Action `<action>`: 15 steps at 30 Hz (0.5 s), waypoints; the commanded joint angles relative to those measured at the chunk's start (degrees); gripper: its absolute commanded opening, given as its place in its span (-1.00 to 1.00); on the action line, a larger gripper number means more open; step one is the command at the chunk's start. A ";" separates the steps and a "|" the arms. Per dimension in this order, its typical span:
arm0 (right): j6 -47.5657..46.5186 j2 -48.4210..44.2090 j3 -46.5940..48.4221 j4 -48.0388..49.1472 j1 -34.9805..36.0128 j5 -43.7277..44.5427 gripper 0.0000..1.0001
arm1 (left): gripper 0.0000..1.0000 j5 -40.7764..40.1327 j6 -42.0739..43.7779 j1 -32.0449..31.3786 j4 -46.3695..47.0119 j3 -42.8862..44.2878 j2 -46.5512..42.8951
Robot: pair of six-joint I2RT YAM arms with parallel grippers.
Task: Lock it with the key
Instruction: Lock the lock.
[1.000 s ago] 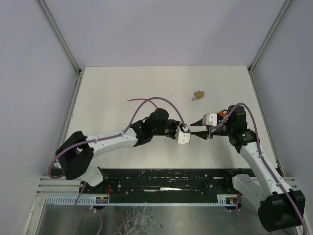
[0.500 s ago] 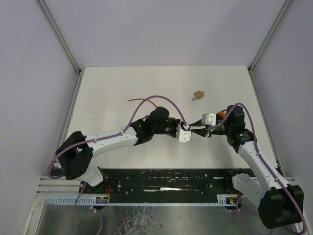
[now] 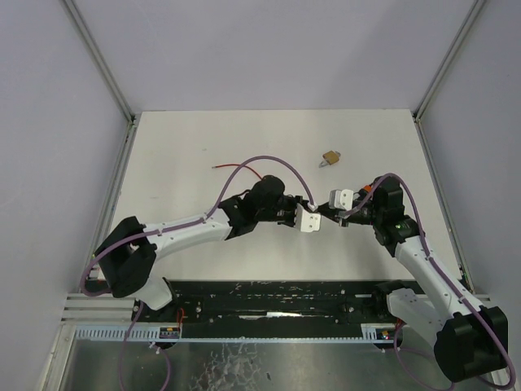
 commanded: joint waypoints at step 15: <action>-2.70 -0.90 -1.74 2.93 0.77 4.78 -0.62 | -1.00 2.83 -7.07 -0.19 -3.37 7.40 -0.13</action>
